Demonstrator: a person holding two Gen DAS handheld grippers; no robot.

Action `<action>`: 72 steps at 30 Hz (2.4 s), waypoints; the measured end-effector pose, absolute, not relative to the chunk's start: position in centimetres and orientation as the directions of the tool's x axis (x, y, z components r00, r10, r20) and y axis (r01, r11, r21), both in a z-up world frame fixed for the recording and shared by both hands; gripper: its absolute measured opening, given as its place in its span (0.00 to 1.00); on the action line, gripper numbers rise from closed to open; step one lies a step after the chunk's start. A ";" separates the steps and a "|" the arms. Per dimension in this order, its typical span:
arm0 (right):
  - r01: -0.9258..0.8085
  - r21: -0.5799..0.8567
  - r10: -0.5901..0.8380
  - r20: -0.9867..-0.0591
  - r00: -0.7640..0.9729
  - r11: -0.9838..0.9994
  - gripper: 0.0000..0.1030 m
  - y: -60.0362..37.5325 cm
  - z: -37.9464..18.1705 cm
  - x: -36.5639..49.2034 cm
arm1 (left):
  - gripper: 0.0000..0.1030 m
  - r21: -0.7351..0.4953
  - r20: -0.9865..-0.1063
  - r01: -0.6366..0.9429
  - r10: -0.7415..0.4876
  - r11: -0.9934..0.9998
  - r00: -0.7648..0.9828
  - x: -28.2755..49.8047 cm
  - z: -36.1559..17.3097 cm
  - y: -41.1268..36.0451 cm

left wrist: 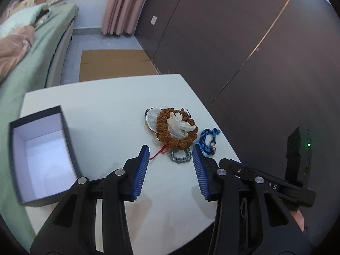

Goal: Organize jewelry
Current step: 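Grasp the brown bead bracelet with the left tool while the right tool grasps the blue braided bracelet, then carry both bracelets into the black box and open both tools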

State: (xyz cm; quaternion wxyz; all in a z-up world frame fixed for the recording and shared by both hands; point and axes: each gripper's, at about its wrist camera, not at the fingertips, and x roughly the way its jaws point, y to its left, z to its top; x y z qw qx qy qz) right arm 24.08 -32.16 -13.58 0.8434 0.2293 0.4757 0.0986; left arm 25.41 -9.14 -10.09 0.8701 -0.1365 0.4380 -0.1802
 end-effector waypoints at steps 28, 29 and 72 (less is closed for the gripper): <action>0.139 0.564 0.427 -0.742 0.517 0.814 0.10 -33.0 -17.4 29.2 | 0.19 -0.583 -0.697 0.019 -0.512 0.812 0.502 30.6 -16.8 -10.6; 0.125 0.554 0.418 -0.741 0.525 0.823 0.10 -32.9 -17.1 29.1 | 0.19 -0.584 -0.691 0.020 -0.510 0.812 0.512 30.2 -16.4 -10.5; -0.300 0.613 0.666 -0.545 0.509 0.731 0.08 -16.0 -5.6 25.8 | 0.19 -0.545 -0.585 -0.049 -0.338 0.837 0.737 20.4 -3.8 5.6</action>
